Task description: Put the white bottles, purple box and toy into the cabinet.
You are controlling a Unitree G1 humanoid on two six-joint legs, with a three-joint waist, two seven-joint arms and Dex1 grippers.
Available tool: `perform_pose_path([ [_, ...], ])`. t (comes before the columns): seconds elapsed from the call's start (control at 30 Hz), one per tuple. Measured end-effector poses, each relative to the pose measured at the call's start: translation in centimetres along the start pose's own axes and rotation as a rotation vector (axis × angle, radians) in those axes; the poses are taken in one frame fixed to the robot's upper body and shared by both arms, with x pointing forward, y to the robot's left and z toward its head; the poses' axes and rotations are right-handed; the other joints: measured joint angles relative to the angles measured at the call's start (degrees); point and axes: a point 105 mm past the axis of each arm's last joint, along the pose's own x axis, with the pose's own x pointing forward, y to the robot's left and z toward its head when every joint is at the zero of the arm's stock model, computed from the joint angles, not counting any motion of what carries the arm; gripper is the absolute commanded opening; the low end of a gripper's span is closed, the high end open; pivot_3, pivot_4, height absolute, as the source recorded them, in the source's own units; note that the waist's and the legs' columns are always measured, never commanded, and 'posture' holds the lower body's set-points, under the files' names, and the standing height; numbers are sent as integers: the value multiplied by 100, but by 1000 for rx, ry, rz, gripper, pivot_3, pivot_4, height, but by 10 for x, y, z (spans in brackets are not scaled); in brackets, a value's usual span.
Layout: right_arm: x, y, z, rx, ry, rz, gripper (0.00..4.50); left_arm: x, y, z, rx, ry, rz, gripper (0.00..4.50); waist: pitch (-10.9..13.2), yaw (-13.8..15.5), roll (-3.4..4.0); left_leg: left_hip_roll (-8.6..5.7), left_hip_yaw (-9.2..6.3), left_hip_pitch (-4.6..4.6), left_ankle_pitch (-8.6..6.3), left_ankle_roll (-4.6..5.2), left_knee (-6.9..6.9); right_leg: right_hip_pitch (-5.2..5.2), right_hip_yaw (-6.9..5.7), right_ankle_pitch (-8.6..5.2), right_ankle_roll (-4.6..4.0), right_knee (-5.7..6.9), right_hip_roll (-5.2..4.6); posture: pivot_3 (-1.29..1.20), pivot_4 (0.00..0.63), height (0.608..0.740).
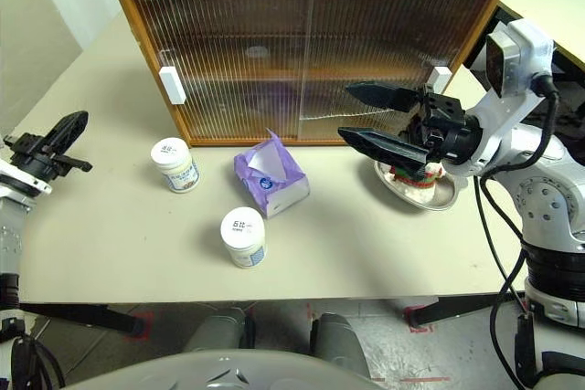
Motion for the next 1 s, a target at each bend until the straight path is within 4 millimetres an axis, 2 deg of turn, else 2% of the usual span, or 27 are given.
perform_pose_path([
  [0.1, 2, 2, 0, -5, -3, 8, 4500, 13, -11, 7, -7, -22, -36, 54, 0, 47, 0, 0, 2, -1, 0, 0, 2, 0, 0, 1, 1, 0, 2, 49, 0, 740],
  [0.2, 3, 3, 1, -9, -6, 13, 4500, 23, -24, 4, -37, -19, -68, 54, -1, 75, -1, 0, 2, -2, 0, 1, 4, 0, 1, 1, 2, -1, 4, 41, 0, 740],
  [0.3, 4, 5, 0, -10, -7, 15, 4500, 39, -43, 2, -88, -17, -101, 54, -1, 96, -2, 0, 0, -8, 1, 1, 11, 1, -2, 3, 5, -1, 6, 32, 0, 740],
  [0.4, 6, 6, -2, -3, -16, 15, 4500, 56, -67, 9, -119, -31, -143, 54, -2, 91, -5, 0, 0, -16, 1, 2, 25, 1, -1, 10, 12, 0, 11, 26, 0, 740],
  [0.53, 7, 5, -4, 3, -25, 0, 4500, 69, -89, 16, -142, -47, -181, 54, -2, 41, -5, 1, 2, -17, 2, 4, 38, 2, 4, 16, 12, 3, 41, 21, 0, 740],
  [0.67, 8, 5, -3, -2, -25, -4, 4500, 71, -92, 14, -154, -33, -171, 54, -2, 23, -5, 24, 1, -16, 16, 27, 51, 4, 11, 22, 3, 4, 90, 13, 0, 740],
  [1.0, 9, 5, -3, 0, -22, -11, 4500, 71, -92, 11, -154, -22, -164, 54, -2, 12, -5, 27, 5, -14, 17, 29, 62, 6, 16, 26, -4, 6, 93, 11, 0, 740],
])
